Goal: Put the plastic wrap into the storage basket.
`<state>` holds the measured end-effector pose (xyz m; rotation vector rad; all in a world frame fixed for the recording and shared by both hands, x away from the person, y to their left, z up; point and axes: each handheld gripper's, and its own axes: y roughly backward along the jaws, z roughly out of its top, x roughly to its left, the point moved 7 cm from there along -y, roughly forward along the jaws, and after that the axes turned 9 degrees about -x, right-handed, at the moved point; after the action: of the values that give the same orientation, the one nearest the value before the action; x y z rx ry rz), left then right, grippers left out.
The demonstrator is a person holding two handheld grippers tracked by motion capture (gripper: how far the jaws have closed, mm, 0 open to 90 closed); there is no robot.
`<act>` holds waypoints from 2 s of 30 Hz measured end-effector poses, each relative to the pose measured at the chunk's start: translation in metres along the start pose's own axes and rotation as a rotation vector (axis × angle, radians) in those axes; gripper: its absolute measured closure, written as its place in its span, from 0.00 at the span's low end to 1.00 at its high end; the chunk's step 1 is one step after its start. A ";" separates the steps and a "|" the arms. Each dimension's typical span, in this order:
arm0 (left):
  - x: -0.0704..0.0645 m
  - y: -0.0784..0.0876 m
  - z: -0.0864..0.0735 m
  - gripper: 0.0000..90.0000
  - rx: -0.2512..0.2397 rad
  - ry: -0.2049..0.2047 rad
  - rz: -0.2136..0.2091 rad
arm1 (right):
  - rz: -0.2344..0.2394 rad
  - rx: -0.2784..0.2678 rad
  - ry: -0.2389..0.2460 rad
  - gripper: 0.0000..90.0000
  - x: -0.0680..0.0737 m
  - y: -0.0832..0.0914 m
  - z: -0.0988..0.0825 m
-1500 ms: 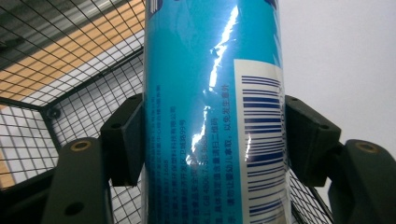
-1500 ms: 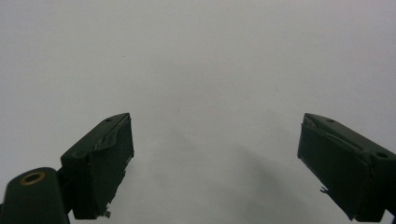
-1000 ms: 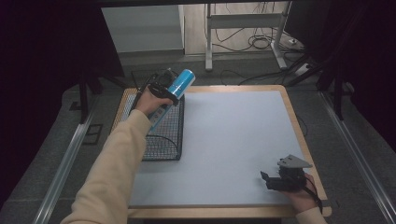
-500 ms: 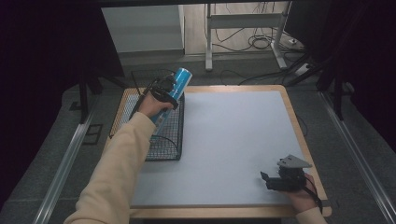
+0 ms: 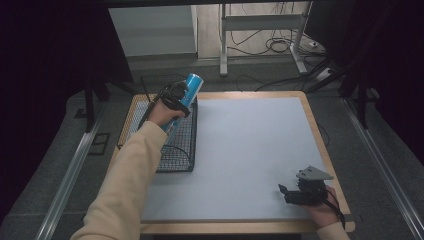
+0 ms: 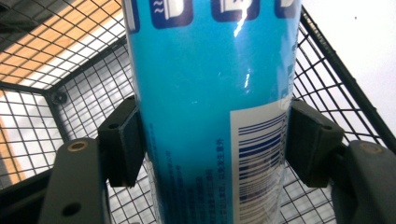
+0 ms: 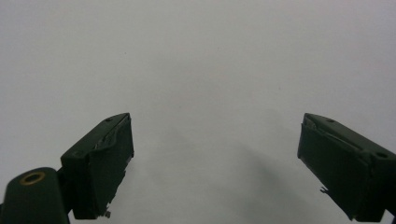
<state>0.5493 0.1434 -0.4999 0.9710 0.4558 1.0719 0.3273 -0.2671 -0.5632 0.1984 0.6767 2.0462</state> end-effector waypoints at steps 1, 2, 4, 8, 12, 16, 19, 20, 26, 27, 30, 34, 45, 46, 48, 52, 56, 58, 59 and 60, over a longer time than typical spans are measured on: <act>0.000 0.000 0.000 0.34 -0.003 0.001 0.002 | 0.000 0.000 0.000 0.12 0.000 0.000 0.000; 0.000 0.000 0.000 0.34 -0.007 0.003 0.002 | 0.001 0.000 0.001 0.12 0.000 0.000 0.000; -0.001 0.000 0.001 0.32 -0.019 0.012 -0.005 | 0.000 -0.001 0.001 0.12 0.000 0.000 0.000; -0.001 0.007 0.003 0.25 -0.035 0.021 -0.017 | 0.000 -0.002 0.000 0.12 0.000 0.001 0.000; -0.002 0.022 0.006 0.18 -0.080 0.056 -0.046 | 0.001 -0.002 -0.003 0.12 0.000 0.001 0.000; -0.008 0.046 0.008 0.15 -0.153 0.080 -0.094 | 0.000 -0.003 -0.003 0.12 0.000 0.001 0.001; -0.018 0.065 0.005 0.15 -0.195 0.062 -0.128 | -0.003 -0.003 -0.001 0.12 0.000 0.001 0.001; -0.023 0.073 0.003 0.16 -0.212 0.055 -0.144 | -0.004 -0.003 -0.001 0.12 0.000 0.001 0.001; -0.050 0.105 -0.011 0.17 -0.274 0.009 -0.211 | -0.008 -0.007 -0.002 0.12 0.001 0.001 0.002; -0.056 0.109 -0.015 0.17 -0.283 0.005 -0.226 | -0.008 -0.009 -0.002 0.12 0.001 0.002 0.002; -0.071 0.121 -0.025 0.17 -0.319 -0.013 -0.260 | -0.008 -0.014 -0.002 0.12 0.002 0.003 0.003; -0.092 0.133 -0.043 0.17 -0.361 -0.046 -0.309 | -0.006 -0.022 -0.001 0.12 0.003 0.003 0.004; -0.158 0.137 -0.100 0.17 -0.416 -0.151 -0.390 | 0.002 -0.031 0.008 0.12 0.006 0.004 0.006; -0.162 0.134 -0.106 0.17 -0.416 -0.151 -0.395 | 0.004 -0.033 0.010 0.12 0.007 0.004 0.006; -0.170 0.128 -0.121 0.17 -0.412 -0.155 -0.399 | 0.010 -0.030 0.016 0.12 0.008 0.004 0.006; -0.179 0.114 -0.149 0.18 -0.414 -0.134 -0.368 | 0.015 -0.034 0.017 0.12 0.010 0.003 0.007; -0.184 0.097 -0.177 0.19 -0.356 -0.146 -0.369 | 0.013 -0.033 0.019 0.12 0.010 0.002 0.006; -0.182 0.089 -0.187 0.19 -0.330 -0.142 -0.367 | 0.011 -0.033 0.021 0.12 0.010 0.001 0.006; -0.180 0.087 -0.191 0.19 -0.323 -0.132 -0.365 | 0.011 -0.033 0.024 0.12 0.010 0.001 0.006; -0.178 0.084 -0.194 0.19 -0.321 -0.123 -0.361 | 0.010 -0.033 0.024 0.12 0.010 0.001 0.005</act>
<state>0.2853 0.0823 -0.5544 0.6349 0.3296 0.7255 0.3229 -0.2577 -0.5593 0.1594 0.6576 2.0708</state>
